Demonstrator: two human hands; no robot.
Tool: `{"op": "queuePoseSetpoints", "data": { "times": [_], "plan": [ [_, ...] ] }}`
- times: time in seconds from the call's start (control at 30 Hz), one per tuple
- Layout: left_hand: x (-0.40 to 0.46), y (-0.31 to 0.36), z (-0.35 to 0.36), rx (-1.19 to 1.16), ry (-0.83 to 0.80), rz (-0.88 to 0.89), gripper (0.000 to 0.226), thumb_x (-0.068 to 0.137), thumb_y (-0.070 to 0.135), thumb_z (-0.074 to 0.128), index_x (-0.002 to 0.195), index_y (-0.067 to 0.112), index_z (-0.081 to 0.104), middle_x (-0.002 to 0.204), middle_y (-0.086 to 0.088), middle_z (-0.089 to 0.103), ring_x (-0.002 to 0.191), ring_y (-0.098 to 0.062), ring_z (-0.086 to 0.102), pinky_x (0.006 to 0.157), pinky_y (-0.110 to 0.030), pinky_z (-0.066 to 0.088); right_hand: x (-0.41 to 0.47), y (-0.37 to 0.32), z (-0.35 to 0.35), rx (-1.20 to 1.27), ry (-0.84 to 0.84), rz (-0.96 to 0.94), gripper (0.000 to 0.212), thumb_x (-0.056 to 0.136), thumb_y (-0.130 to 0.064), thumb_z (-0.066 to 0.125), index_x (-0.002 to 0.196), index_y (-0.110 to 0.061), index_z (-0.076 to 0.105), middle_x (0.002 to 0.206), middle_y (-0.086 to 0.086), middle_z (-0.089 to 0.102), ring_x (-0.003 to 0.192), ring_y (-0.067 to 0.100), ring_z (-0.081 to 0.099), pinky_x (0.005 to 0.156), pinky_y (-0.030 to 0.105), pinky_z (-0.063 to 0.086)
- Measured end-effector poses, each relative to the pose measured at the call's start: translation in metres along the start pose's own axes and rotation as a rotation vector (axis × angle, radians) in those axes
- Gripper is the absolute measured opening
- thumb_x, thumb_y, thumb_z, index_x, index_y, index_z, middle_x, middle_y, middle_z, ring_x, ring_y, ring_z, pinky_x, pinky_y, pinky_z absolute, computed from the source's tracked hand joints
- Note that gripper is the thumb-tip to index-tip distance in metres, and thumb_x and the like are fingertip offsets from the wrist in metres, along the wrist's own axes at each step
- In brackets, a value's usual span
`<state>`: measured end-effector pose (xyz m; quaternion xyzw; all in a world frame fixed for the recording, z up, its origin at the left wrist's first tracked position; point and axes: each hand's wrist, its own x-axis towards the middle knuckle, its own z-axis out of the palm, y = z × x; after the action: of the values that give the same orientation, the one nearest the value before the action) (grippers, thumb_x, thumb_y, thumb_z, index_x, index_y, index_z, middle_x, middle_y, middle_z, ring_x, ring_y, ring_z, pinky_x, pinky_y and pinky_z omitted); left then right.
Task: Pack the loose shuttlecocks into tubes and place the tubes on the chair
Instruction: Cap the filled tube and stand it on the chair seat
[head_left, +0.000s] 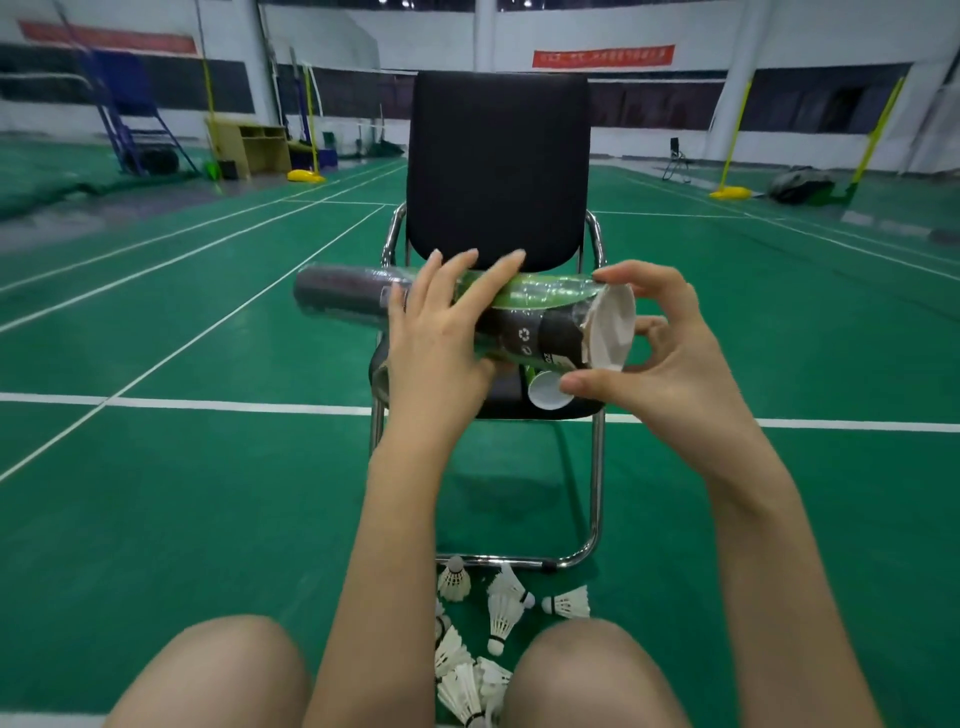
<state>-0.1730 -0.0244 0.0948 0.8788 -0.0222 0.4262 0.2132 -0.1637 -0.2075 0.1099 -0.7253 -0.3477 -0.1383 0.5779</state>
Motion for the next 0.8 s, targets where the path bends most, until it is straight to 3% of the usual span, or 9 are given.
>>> {"op": "queuePoseSetpoints", "data": {
  "times": [0.17, 0.23, 0.37, 0.4, 0.5, 0.6, 0.67, 0.73, 0.8],
  "plan": [
    [0.009, -0.013, 0.02, -0.128, 0.01, -0.122, 0.09, 0.072, 0.02, 0.078, 0.143, 0.039, 0.027, 0.15, -0.001, 0.029, 0.141, -0.022, 0.015, 0.113, -0.051, 0.017, 0.004, 0.016, 0.012, -0.095, 0.191, -0.07, 0.069, 0.056, -0.022, 0.088, 0.105, -0.05, 0.048, 0.115, -0.016, 0.036, 0.106, -0.003, 0.043, 0.092, 0.042, 0.049],
    [0.008, -0.023, 0.029, -0.136, -0.043, -0.19, 0.091, 0.071, 0.029, 0.078, 0.143, 0.041, 0.024, 0.152, 0.004, 0.024, 0.142, -0.019, 0.012, 0.114, -0.05, 0.011, 0.008, 0.032, 0.017, -0.112, 0.23, -0.076, 0.069, 0.055, -0.018, 0.088, 0.106, -0.047, 0.05, 0.113, -0.018, 0.032, 0.106, -0.01, 0.039, 0.094, 0.04, 0.048],
    [-0.004, -0.049, 0.06, -0.09, -0.194, -0.347, 0.089, 0.07, 0.047, 0.074, 0.143, 0.043, 0.022, 0.153, 0.009, 0.021, 0.143, -0.017, 0.007, 0.112, -0.054, 0.002, 0.018, 0.074, 0.037, -0.204, 0.261, -0.122, 0.069, 0.056, -0.012, 0.087, 0.107, -0.041, 0.052, 0.111, -0.018, 0.027, 0.104, -0.019, 0.032, 0.092, 0.002, 0.031],
    [-0.008, -0.056, 0.069, -0.069, -0.229, -0.381, 0.087, 0.071, 0.05, 0.073, 0.142, 0.044, 0.024, 0.153, 0.009, 0.021, 0.143, -0.017, 0.005, 0.111, -0.055, -0.001, 0.02, 0.085, 0.043, -0.229, 0.27, -0.126, 0.069, 0.057, -0.011, 0.086, 0.108, -0.041, 0.052, 0.111, -0.018, 0.025, 0.105, -0.019, 0.031, 0.091, 0.0, 0.028],
    [-0.016, -0.073, 0.091, -0.041, -0.271, -0.455, 0.08, 0.071, 0.049, 0.073, 0.14, 0.044, 0.031, 0.153, 0.01, 0.022, 0.143, -0.015, 0.001, 0.109, -0.056, -0.007, 0.024, 0.117, 0.058, -0.275, 0.289, -0.135, 0.07, 0.059, -0.013, 0.086, 0.112, -0.039, 0.048, 0.113, -0.012, 0.026, 0.108, -0.014, 0.031, 0.099, 0.011, 0.032],
    [-0.019, -0.087, 0.107, -0.013, -0.275, -0.488, 0.077, 0.072, 0.044, 0.074, 0.138, 0.043, 0.035, 0.152, 0.011, 0.024, 0.143, -0.014, 0.002, 0.108, -0.058, -0.008, 0.03, 0.143, 0.069, -0.303, 0.305, -0.142, 0.069, 0.061, -0.016, 0.086, 0.114, -0.035, 0.047, 0.116, -0.002, 0.027, 0.108, 0.009, 0.037, 0.103, 0.034, 0.039],
    [-0.02, -0.095, 0.116, 0.009, -0.28, -0.499, 0.075, 0.073, 0.042, 0.073, 0.138, 0.045, 0.034, 0.152, 0.012, 0.025, 0.143, -0.013, 0.001, 0.105, -0.063, -0.009, 0.034, 0.16, 0.075, -0.333, 0.307, -0.152, 0.069, 0.06, -0.016, 0.086, 0.116, -0.031, 0.047, 0.116, 0.0, 0.026, 0.11, 0.018, 0.038, 0.102, 0.04, 0.04],
    [-0.021, -0.1, 0.122, 0.023, -0.293, -0.512, 0.076, 0.074, 0.04, 0.074, 0.137, 0.047, 0.033, 0.151, 0.014, 0.024, 0.143, -0.011, -0.003, 0.102, -0.066, -0.01, 0.037, 0.176, 0.081, -0.345, 0.306, -0.144, 0.07, 0.06, -0.016, 0.087, 0.116, -0.029, 0.047, 0.115, -0.001, 0.025, 0.11, 0.018, 0.038, 0.103, 0.037, 0.039],
    [-0.025, -0.103, 0.127, 0.031, -0.329, -0.52, 0.078, 0.073, 0.036, 0.074, 0.137, 0.049, 0.031, 0.151, 0.017, 0.023, 0.142, -0.008, -0.006, 0.101, -0.069, -0.011, 0.039, 0.191, 0.086, -0.364, 0.328, -0.145, 0.071, 0.059, -0.019, 0.087, 0.116, -0.028, 0.046, 0.115, 0.001, 0.025, 0.108, 0.007, 0.034, 0.104, 0.022, 0.034]
  ]
}}
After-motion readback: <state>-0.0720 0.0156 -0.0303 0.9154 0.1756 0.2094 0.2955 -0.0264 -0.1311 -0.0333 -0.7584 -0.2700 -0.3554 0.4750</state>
